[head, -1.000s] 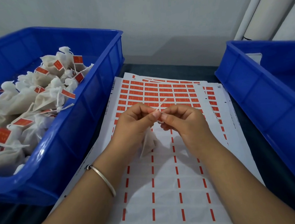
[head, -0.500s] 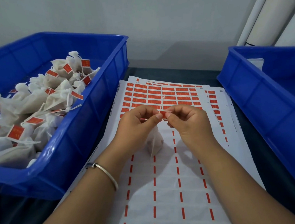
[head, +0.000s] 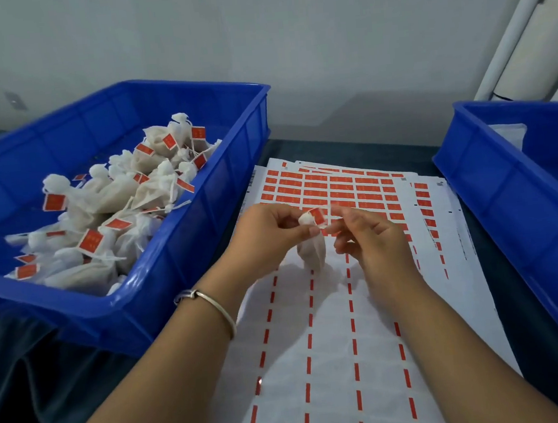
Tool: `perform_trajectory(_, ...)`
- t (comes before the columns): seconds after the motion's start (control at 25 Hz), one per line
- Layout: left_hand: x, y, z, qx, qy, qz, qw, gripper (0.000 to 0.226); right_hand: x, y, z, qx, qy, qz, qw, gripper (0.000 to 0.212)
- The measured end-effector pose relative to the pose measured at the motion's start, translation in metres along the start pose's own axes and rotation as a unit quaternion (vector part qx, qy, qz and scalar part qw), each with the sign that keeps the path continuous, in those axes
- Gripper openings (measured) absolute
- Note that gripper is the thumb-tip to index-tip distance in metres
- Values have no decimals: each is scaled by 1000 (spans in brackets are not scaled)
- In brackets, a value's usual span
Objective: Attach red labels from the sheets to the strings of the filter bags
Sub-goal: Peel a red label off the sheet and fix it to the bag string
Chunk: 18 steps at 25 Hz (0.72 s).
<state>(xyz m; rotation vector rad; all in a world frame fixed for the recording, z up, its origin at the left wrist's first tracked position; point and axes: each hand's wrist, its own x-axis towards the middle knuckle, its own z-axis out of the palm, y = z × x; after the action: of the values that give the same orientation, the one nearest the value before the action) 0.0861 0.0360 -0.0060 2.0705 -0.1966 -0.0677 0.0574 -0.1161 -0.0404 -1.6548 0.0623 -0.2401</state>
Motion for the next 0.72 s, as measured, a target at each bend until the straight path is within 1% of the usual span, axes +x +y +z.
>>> perform_trajectory(0.12, -14, 18, -12, -63, 77, 22, 995, 15, 1, 6, 0, 14, -16, 27, 999, 33)
perform_trajectory(0.24, -35, 42, -37, -169, 154, 52, 972, 10, 1, 10, 0, 20, -44, 51, 998, 37)
perform_trajectory(0.28, -43, 49, -49, -177, 181, 70, 965, 9, 1, 10, 1, 16, -54, 50, 997, 37)
perform_trajectory(0.4, -64, 64, -93, -139, 251, 126, 950, 7, -3, 14, 0, 2, -68, 46, 997, 36)
perform_trajectory(0.48, -77, 62, -129, -93, 283, 134, 945, 7, -4, 14, 0, -9, -73, 49, 996, 38)
perform_trajectory(0.56, -88, 52, -162, -35, 307, 111, 945, 6, -3, 14, -1, -20, -75, 49, 996, 37)
perform_trajectory(0.64, -98, 35, -191, 25, 317, 61, 946, 2, -3, 14, 0, -31, -76, 43, 996, 36)
perform_trajectory(0.72, -105, 17, -209, 102, 321, 2, 941, 9, -5, 15, 2, -41, -77, 37, 996, 34)
